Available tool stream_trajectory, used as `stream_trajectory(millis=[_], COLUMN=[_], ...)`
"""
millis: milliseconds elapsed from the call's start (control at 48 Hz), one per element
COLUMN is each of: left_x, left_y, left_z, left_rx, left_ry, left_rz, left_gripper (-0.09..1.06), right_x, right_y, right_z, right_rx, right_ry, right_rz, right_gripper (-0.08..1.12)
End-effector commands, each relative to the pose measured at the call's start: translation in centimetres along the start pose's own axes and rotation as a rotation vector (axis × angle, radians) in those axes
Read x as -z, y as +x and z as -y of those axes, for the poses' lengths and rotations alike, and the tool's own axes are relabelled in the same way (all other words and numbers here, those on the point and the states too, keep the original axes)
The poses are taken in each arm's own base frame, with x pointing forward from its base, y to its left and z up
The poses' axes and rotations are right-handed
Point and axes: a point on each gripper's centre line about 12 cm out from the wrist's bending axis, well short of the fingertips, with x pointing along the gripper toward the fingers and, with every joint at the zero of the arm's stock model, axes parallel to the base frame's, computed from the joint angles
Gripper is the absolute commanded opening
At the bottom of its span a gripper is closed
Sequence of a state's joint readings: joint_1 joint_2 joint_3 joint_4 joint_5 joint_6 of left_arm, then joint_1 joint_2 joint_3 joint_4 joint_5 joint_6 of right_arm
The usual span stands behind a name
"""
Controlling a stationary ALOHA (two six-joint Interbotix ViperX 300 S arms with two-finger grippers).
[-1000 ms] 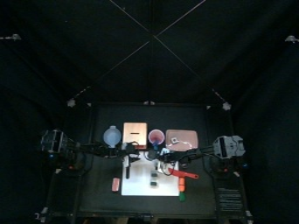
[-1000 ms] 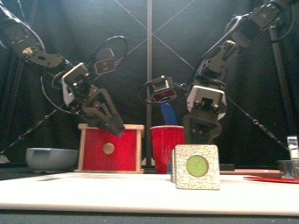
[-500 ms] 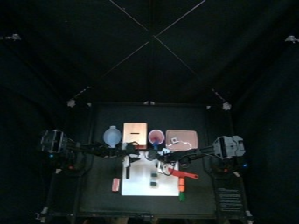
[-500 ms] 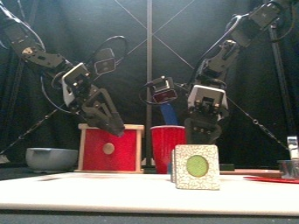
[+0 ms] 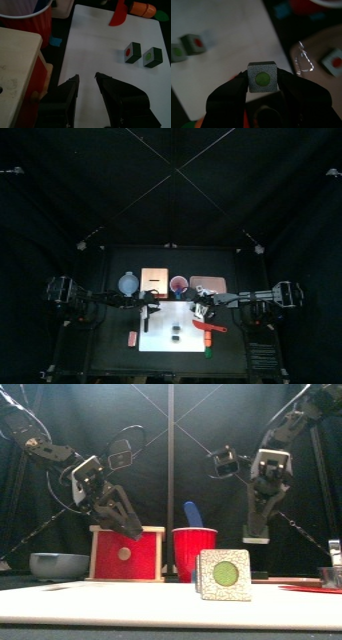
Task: Place sushi on board then cut the sushi with the knife then place the pieces on the plate
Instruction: Place the 4 sushi pieces on the plate
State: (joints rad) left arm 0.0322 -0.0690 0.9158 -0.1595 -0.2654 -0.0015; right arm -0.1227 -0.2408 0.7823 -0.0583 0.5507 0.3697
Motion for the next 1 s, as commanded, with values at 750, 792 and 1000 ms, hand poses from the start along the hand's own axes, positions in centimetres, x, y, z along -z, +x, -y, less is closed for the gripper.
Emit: stream_trajectory(millis=[750, 792, 1000], left_x=[-1.0, -1.0, -1.0], left_y=[0.0, 0.0, -0.1], left_z=[-0.1, -0.1, -0.1], left_rx=[-0.002, -0.002, -0.006], left_ry=[-0.006, -0.006, -0.021], left_rz=[0.029, 0.029, 0.029], left_gripper=[0.74, 0.74, 0.74], right_x=[2.8, 2.3, 0.0], right_y=[0.4, 0.0, -1.6], right_z=[9.5, 8.5, 0.5], right_rx=[0.173, 0.151, -0.022], right_ry=[0.188, 0.171, -0.007], right_rz=[0.002, 0.023, 0.109], right_gripper=[0.95, 0.95, 0.95])
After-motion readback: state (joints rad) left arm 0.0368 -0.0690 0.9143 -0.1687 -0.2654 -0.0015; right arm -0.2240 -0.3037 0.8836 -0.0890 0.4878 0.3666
